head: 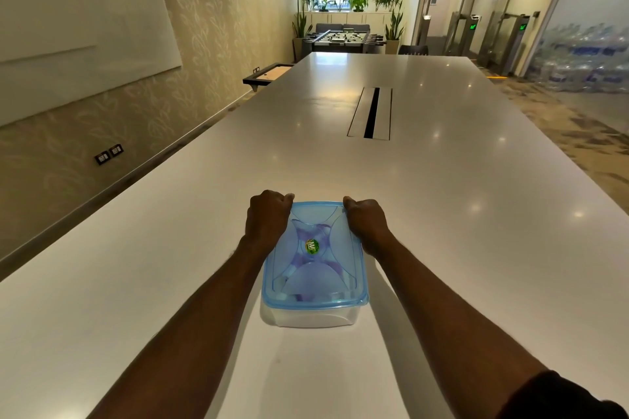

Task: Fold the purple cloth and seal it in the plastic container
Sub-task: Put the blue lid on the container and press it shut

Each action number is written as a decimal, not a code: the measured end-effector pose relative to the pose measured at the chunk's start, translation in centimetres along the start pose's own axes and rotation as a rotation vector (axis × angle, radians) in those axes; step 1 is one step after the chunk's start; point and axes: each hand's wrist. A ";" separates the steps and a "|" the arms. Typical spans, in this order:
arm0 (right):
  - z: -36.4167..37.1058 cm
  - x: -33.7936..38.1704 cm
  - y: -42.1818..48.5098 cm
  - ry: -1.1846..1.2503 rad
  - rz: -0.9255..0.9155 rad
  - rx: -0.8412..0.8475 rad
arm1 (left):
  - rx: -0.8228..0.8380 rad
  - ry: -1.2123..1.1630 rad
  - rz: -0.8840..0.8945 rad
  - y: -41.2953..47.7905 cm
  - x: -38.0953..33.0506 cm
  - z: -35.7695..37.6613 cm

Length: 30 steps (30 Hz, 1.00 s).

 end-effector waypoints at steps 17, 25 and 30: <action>1.0 0.3 -4.3 -0.469 -0.123 -0.005 | -0.055 0.053 -0.007 -0.5 -0.3 -0.1; 1.0 0.1 -5.8 -0.374 -0.111 0.087 | -0.063 0.075 -0.008 -0.6 -0.4 -0.5; 1.1 0.1 -6.1 -0.424 -0.145 0.071 | -0.070 0.063 -0.010 -0.7 -0.4 -0.7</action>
Point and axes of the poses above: each hand's wrist, its own y-axis towards the middle knuckle, its own z-axis out of the palm, x = y × z, and after that the axes turned 9 degrees about x, right-handed
